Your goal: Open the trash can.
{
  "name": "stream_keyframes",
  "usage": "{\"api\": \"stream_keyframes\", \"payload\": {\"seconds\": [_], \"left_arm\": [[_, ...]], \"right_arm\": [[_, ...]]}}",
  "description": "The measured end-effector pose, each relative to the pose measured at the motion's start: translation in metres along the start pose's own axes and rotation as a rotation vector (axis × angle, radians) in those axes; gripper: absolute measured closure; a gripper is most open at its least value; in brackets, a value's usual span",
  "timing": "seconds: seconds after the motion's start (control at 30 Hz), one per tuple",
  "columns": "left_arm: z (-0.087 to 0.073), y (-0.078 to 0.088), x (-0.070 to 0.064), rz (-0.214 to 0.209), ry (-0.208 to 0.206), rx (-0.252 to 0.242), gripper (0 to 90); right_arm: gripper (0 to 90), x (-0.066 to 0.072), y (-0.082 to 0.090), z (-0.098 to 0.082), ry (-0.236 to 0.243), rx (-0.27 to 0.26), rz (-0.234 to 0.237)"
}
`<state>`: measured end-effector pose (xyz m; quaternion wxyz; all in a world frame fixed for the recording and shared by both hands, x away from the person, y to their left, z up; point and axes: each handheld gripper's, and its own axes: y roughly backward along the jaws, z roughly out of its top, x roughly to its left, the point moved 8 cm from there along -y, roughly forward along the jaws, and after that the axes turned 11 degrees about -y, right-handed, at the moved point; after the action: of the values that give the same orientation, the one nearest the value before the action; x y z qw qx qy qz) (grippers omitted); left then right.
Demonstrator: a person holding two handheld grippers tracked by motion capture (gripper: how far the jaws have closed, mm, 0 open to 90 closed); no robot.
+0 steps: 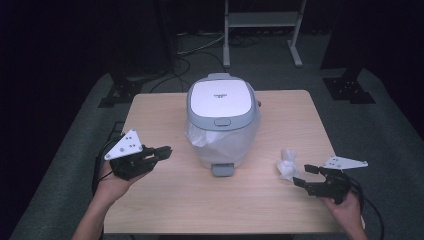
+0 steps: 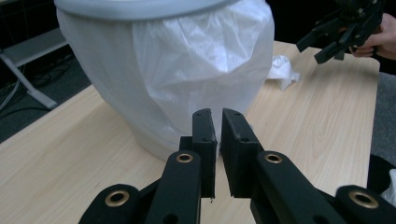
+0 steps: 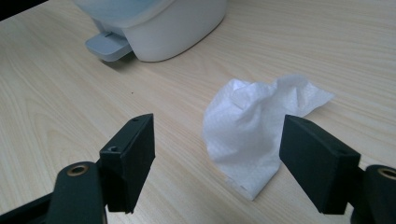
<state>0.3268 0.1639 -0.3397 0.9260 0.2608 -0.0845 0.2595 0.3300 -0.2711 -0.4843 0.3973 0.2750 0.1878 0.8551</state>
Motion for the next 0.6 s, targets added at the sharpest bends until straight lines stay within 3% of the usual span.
{"api": "stream_keyframes", "payload": {"seconds": [0.6], "left_arm": [[0.053,-0.014,0.002,-0.058,-0.057,-0.033,83.4]], "right_arm": [[25.6,0.0,0.001,0.0,0.0,0.002,-0.002]]}}
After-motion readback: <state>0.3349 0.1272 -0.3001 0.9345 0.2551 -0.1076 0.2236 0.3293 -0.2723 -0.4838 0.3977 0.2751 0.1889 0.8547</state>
